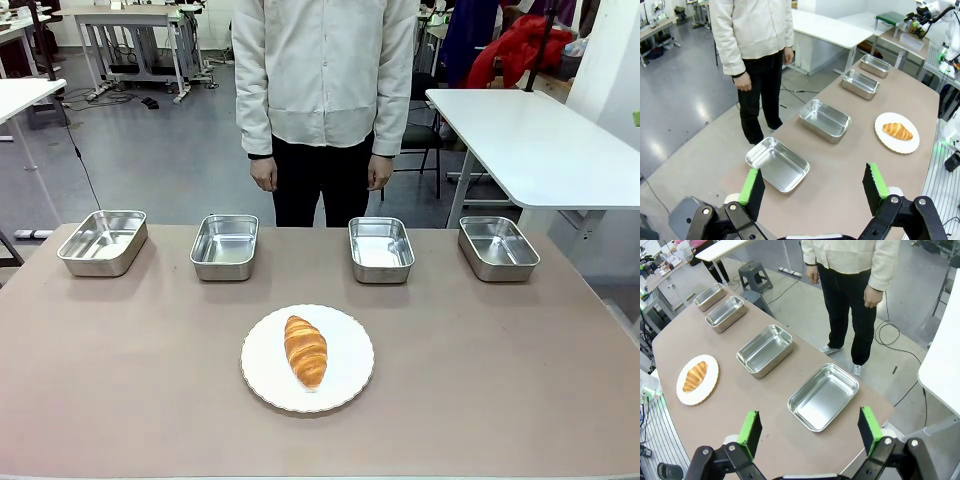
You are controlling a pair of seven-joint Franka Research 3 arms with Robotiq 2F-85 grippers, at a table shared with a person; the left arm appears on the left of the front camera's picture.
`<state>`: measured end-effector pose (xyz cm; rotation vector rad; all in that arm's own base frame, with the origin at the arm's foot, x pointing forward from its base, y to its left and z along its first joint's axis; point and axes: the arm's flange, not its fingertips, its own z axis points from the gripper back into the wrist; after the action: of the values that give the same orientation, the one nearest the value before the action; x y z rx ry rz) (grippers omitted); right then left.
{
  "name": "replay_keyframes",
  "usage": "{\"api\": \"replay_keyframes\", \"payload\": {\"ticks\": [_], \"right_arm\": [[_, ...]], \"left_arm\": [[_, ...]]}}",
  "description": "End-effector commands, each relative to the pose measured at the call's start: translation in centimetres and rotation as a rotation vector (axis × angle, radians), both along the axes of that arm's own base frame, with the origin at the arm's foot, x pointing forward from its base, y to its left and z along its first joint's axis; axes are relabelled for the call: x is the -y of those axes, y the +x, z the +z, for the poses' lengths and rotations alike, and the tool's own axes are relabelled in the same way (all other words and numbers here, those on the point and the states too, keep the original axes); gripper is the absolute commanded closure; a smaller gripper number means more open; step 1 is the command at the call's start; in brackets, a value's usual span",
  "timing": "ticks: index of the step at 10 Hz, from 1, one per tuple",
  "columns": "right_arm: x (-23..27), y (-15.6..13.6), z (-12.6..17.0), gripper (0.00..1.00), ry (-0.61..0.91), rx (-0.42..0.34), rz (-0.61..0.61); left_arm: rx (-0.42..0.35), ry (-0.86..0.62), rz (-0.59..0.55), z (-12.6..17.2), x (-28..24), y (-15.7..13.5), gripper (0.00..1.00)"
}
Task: Place the bread in the container.
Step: Place the Butter Roll into the Airtight Container indicated by the human.
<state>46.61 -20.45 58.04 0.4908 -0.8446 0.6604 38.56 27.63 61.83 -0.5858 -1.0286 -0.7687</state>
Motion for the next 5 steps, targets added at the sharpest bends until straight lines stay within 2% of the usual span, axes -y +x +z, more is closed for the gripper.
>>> {"api": "replay_keyframes", "payload": {"ticks": [1, 5], "right_arm": [[-0.17, 0.0, 0.15, 0.0, 0.004, 0.008, 0.009], [-0.17, 0.0, 0.15, 0.0, 0.004, 0.008, 0.009]], "left_arm": [[0.017, -0.004, -0.013, 0.08, -0.03, -0.13, 0.0], [0.017, -0.004, -0.013, 0.08, -0.03, -0.13, 0.0]]}}
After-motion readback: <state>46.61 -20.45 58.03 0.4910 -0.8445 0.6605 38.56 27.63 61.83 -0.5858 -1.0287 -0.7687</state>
